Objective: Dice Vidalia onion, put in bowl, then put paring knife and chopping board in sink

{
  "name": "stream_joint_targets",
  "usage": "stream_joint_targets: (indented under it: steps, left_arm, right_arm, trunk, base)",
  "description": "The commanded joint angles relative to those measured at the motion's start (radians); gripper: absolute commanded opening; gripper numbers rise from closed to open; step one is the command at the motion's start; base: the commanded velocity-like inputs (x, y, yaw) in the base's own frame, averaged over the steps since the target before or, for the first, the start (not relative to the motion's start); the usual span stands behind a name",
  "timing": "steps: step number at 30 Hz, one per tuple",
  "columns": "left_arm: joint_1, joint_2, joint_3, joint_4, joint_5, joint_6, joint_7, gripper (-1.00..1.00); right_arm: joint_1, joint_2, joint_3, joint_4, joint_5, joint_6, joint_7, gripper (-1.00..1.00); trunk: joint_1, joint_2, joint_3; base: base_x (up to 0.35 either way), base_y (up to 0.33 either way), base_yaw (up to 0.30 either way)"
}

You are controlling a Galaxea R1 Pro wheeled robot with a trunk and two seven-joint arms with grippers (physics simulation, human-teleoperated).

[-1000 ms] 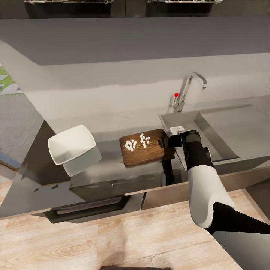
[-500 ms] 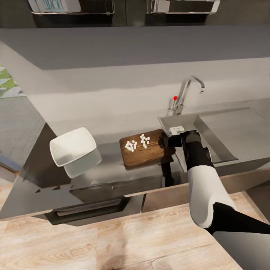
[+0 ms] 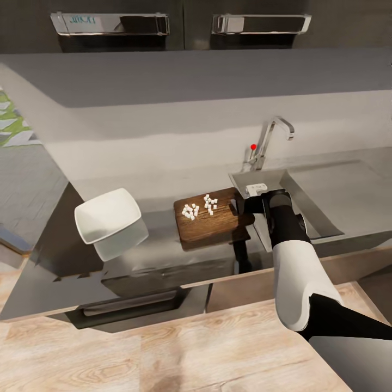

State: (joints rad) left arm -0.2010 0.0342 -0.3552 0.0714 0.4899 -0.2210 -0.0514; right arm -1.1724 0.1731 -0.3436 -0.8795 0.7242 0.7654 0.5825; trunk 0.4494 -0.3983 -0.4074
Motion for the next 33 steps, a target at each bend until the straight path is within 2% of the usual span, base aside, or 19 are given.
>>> stream_joint_targets:
  steps: [1, 12, 33]
  left_arm:
    - [-0.001, 0.0, -0.008, 0.004, 0.01, -0.006, -0.005, 1.0]
    - [-0.001, 0.0, -0.008, 0.004, 0.01, -0.006, -0.005, 1.0]
    - [-0.001, 0.0, -0.008, 0.004, 0.01, -0.004, -0.005, 1.0]
  right_arm:
    - [-0.001, 0.001, -0.005, -0.001, 0.009, 0.002, 0.01, -1.0]
    - [-0.002, 0.001, -0.005, -0.001, 0.009, 0.002, 0.01, -1.0]
    - [-0.001, 0.001, -0.006, -0.003, 0.009, 0.002, 0.011, -1.0]
  trunk:
    - [0.001, -0.002, 0.0]
    - [0.001, -0.002, 0.017]
    - [0.001, -0.002, 0.022]
  base:
    - [0.0, 0.077, 0.0]
    - [0.0, 0.166, 0.0]
    - [0.0, 0.004, 0.0]
